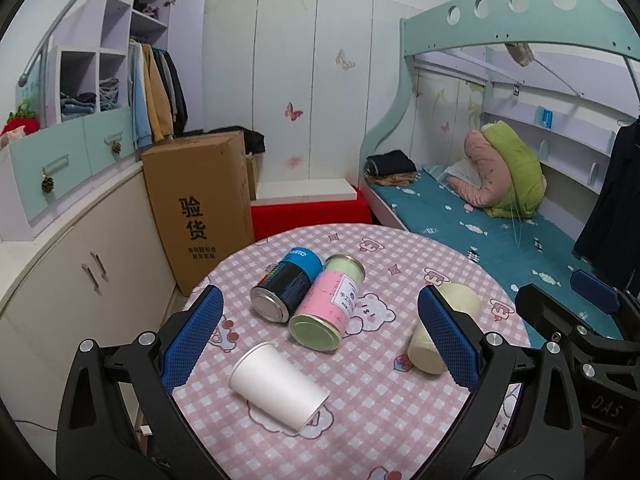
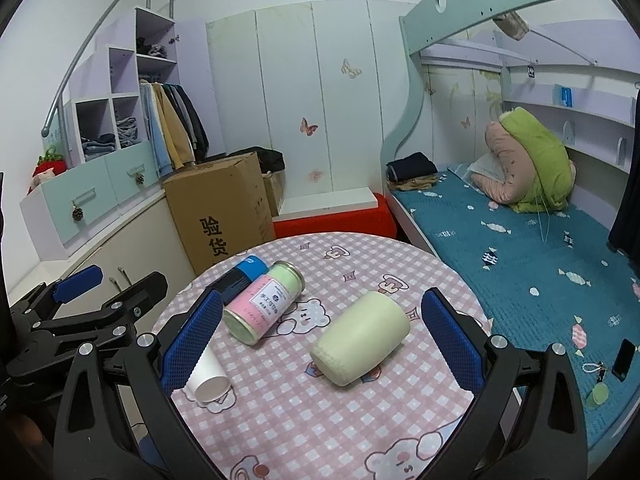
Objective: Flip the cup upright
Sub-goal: 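Move the right tool toward the pink cookie jar lying on its side, then grasp the pink cookie jar around its body with the right gripper, then lift the held jar and rotate it upright, green lid up, then lower the upright jar onto the table and open the right gripper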
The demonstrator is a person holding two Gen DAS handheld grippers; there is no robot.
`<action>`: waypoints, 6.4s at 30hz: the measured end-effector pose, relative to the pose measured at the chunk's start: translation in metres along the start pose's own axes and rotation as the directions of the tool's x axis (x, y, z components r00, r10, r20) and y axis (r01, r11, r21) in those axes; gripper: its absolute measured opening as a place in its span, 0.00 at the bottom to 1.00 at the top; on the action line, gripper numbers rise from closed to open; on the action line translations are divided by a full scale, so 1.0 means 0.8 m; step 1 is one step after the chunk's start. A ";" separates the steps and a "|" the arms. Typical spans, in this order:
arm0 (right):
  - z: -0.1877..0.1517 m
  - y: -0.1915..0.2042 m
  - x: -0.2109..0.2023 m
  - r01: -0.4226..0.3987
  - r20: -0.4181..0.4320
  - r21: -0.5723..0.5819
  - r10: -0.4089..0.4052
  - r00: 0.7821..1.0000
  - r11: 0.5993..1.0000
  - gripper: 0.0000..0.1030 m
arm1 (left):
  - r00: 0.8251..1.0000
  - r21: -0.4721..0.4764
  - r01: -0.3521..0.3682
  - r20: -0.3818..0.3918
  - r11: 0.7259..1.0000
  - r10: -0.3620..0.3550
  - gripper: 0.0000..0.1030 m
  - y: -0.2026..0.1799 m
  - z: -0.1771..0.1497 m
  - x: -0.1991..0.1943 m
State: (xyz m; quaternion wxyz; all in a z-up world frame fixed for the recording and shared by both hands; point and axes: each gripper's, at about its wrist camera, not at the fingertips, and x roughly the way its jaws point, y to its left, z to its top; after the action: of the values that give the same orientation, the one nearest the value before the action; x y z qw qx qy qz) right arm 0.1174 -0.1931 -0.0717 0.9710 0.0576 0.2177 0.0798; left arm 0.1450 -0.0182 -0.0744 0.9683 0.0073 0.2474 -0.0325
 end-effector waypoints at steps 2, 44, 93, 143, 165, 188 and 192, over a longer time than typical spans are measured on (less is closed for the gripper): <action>0.001 -0.005 0.012 0.006 -0.010 0.005 -0.006 1.000 1.000 0.94 | 1.000 -0.004 0.001 -0.028 1.000 -0.001 0.95 -0.001 0.002 0.019; -0.034 -0.097 0.212 0.030 -0.240 0.159 0.010 0.971 0.987 0.94 | 0.876 0.058 -0.069 -0.474 0.996 0.088 0.78 -0.014 -0.028 0.283; -0.073 -0.070 0.064 0.048 -0.231 0.132 -0.017 0.973 0.990 0.94 | 0.913 -0.084 0.014 -0.404 0.996 -0.047 0.67 -0.069 -0.109 0.081; -0.112 0.031 0.173 -0.069 -0.528 0.294 0.222 0.820 0.953 0.89 | 0.942 -0.166 0.018 -0.329 0.986 -0.072 0.89 0.100 -0.107 0.064; -0.061 0.066 0.154 -0.078 -0.380 0.016 0.079 0.922 0.997 0.66 | 0.948 -0.172 0.020 -0.309 0.985 -0.073 0.89 0.095 -0.092 0.069; -0.067 0.088 0.136 -0.043 -0.266 -0.139 0.004 0.964 0.989 0.66 | 0.952 -0.188 0.003 -0.301 0.982 -0.060 0.89 0.101 -0.090 0.060; -0.064 0.089 0.127 -0.044 -0.246 -0.140 0.008 0.969 0.989 0.72 | 0.957 -0.187 -0.002 -0.284 0.982 -0.052 0.89 0.103 -0.086 0.047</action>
State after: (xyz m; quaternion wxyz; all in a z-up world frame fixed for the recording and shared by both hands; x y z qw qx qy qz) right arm 0.1763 -0.1007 -0.1492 0.9372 -0.0203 0.3288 0.1145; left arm 0.1503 0.0637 -0.1527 0.9180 -0.0815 0.3877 -0.0202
